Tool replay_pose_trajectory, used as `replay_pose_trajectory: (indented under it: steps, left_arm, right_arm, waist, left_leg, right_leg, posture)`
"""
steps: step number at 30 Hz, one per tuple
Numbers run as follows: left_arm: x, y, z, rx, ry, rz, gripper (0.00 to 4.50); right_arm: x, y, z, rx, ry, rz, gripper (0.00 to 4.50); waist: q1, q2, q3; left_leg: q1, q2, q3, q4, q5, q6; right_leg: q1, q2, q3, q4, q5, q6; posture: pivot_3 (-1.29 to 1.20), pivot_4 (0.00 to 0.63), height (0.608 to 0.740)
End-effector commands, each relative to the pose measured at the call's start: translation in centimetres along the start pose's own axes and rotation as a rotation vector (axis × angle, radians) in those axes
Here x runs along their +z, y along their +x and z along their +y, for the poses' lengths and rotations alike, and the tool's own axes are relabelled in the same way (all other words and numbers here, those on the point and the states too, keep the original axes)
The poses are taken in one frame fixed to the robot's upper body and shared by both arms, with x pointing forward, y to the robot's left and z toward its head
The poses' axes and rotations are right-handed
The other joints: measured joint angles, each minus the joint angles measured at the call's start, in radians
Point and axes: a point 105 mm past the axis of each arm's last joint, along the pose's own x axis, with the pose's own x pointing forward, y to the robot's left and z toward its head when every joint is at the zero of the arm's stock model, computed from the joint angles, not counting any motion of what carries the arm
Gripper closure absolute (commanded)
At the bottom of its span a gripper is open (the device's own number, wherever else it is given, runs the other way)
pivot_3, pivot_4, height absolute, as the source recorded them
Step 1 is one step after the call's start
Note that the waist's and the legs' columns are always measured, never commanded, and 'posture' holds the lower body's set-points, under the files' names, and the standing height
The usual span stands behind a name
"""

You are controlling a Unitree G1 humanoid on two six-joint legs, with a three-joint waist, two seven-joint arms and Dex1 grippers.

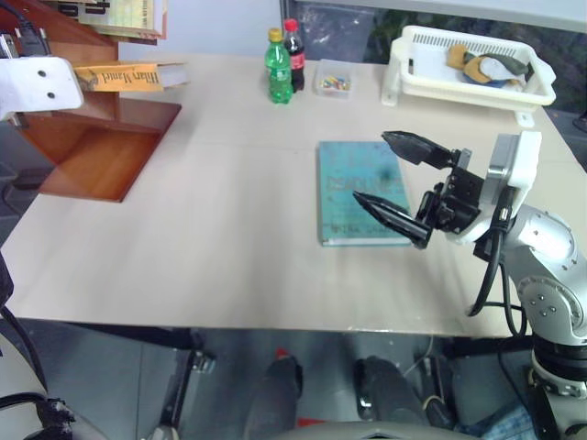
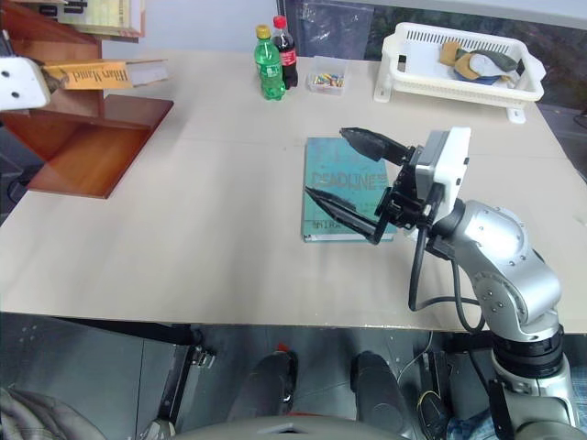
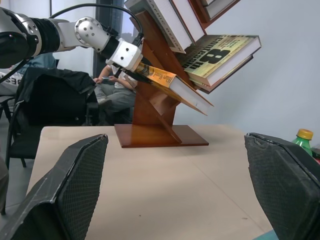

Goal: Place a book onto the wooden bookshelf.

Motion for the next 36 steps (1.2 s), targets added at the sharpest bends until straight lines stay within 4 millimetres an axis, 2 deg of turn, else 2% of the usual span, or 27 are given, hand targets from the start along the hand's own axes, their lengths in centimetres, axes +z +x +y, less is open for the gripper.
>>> replay_pose_trajectory:
  steps: [1,6,8,9,11,12,14,23,27,31,36]
  left_arm:
    - [-1.0,-1.1,1.4,0.085,-0.036,0.034,3.47]
    - [-1.4,-1.3,1.4,0.096,-0.047,0.052,3.47]
    - [-1.6,-1.3,1.4,0.100,-0.049,0.057,2.44]
    - [-1.6,-1.4,1.4,0.104,-0.053,0.059,2.17]
    - [-2.0,-1.6,1.4,0.112,-0.062,0.073,1.24]
    - [-2.2,-1.7,1.4,0.117,-0.063,0.081,0.60]
    - [-2.7,-2.1,1.4,0.128,-0.070,0.095,0.09]
    - [-4.6,-3.9,0.0,0.145,-0.113,0.111,0.09]
    - [-4.7,-3.9,-0.6,0.146,-0.098,0.105,0.09]
    - [-4.0,-3.9,-0.9,0.173,-0.141,0.028,0.09]
    - [-4.3,-4.5,-1.7,0.202,-0.295,-0.047,0.09]
  right_arm:
    - [1.4,-0.4,0.2,-0.001,-0.045,-0.027,0.00]
    - [1.3,-0.4,0.2,-0.002,-0.043,-0.023,0.00]
    - [1.3,-0.4,0.2,-0.002,-0.042,-0.022,0.00]
    - [1.3,-0.4,0.2,-0.002,-0.042,-0.022,0.00]
    - [1.3,-0.5,0.2,-0.003,-0.042,-0.020,0.00]
    - [1.3,-0.5,0.2,-0.003,-0.042,-0.019,0.00]
    - [1.3,-0.6,0.2,-0.006,-0.043,-0.017,0.00]
    - [1.2,-0.6,0.0,-0.013,-0.042,-0.016,0.00]
    - [1.2,-0.4,-0.2,-0.003,-0.045,-0.020,0.00]
    - [1.3,-0.5,-0.3,-0.001,-0.050,-0.018,0.00]
    - [1.3,-0.7,-0.4,-0.004,-0.057,-0.013,0.00]
  waist:
    - [0.000,0.000,0.000]
    - [0.000,0.000,0.000]
    - [0.000,0.000,0.000]
    - [0.000,0.000,0.000]
    - [0.000,0.000,0.000]
    - [0.000,0.000,0.000]
    - [0.000,0.000,0.000]
    - [-0.025,0.000,0.000]
    - [-0.024,0.000,0.000]
    - [-0.023,0.000,0.000]
    - [-0.020,0.000,0.000]
  left_leg:
    - [0.000,0.000,0.000,0.000,0.000,0.000]
    - [0.000,0.000,0.000,0.000,0.000,0.000]
    - [0.000,0.000,0.000,0.000,0.000,0.000]
    - [0.000,0.000,0.000,0.000,0.000,0.000]
    - [0.000,0.000,0.000,0.000,0.000,0.000]
    - [0.000,0.000,0.000,0.000,0.000,0.000]
    - [0.000,0.000,0.000,0.000,0.000,0.000]
    - [0.001,0.000,0.000,0.000,0.000,0.000]
    - [0.002,0.001,0.001,0.000,0.000,0.000]
    - [0.002,0.001,0.001,0.001,0.000,0.000]
    - [0.001,0.000,0.000,0.002,0.000,0.000]
  right_leg:
    - [0.000,0.000,0.000,0.000,0.000,0.000]
    - [0.000,0.000,0.000,0.000,0.000,0.000]
    - [0.000,0.000,0.000,0.000,0.000,0.000]
    - [0.000,0.000,0.000,0.000,0.000,0.000]
    - [0.000,0.000,0.000,0.000,0.000,0.000]
    - [0.000,0.000,0.000,0.000,0.000,0.000]
    - [0.000,0.000,0.000,0.000,0.000,0.000]
    - [0.000,0.000,0.000,0.002,0.000,0.000]
    - [0.000,0.000,0.001,0.003,0.000,0.000]
    - [0.000,0.000,0.001,0.003,0.000,0.000]
    - [0.000,0.000,0.000,0.003,0.000,0.000]
  posture:
    - [0.00,0.150,0.740]
    - [0.00,0.150,0.740]
    - [0.00,0.150,0.740]
    - [0.00,0.150,0.740]
    - [0.00,0.150,0.740]
    - [0.00,0.150,0.740]
    - [0.00,0.150,0.740]
    - [0.00,0.150,0.740]
    - [0.00,0.150,0.740]
    - [0.00,0.150,0.740]
    - [0.00,0.150,0.740]
